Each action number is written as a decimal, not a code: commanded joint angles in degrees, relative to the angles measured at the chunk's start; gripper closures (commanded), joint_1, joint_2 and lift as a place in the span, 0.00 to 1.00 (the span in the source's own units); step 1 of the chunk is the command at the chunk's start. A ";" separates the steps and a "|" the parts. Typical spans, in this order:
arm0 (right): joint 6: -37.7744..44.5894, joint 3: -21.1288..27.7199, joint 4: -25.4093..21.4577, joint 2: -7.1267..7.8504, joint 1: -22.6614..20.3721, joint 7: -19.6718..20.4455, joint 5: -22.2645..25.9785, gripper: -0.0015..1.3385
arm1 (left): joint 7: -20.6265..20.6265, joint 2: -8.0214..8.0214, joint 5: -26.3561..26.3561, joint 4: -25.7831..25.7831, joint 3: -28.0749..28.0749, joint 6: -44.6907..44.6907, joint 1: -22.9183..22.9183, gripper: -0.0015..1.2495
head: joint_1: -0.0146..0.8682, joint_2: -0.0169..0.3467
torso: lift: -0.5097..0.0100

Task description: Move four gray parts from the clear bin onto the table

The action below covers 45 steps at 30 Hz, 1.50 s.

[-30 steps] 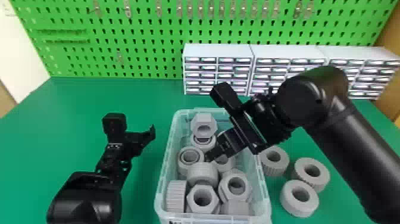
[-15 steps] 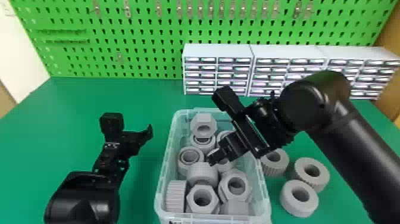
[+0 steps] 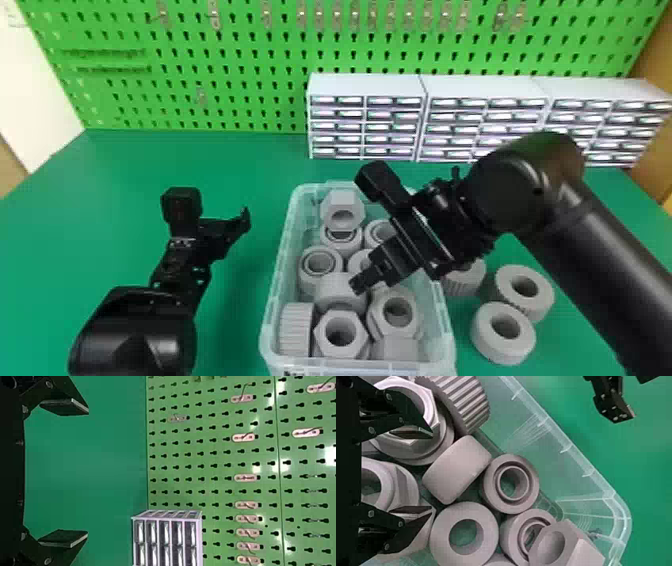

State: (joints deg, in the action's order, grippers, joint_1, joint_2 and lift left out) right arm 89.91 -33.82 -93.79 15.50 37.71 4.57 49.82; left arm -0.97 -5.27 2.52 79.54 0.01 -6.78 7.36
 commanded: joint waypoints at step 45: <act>0.17 1.22 -2.10 1.73 -1.58 0.00 2.22 0.43 | 0.00 -1.50 -1.73 -0.18 0.61 -1.04 0.72 0.15 | 0.80 0.24 | 0.88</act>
State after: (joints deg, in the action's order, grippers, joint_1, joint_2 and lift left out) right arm 89.91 -32.85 -95.86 17.60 36.63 4.57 52.03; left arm -0.97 -5.75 0.16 79.37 1.06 -7.64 8.03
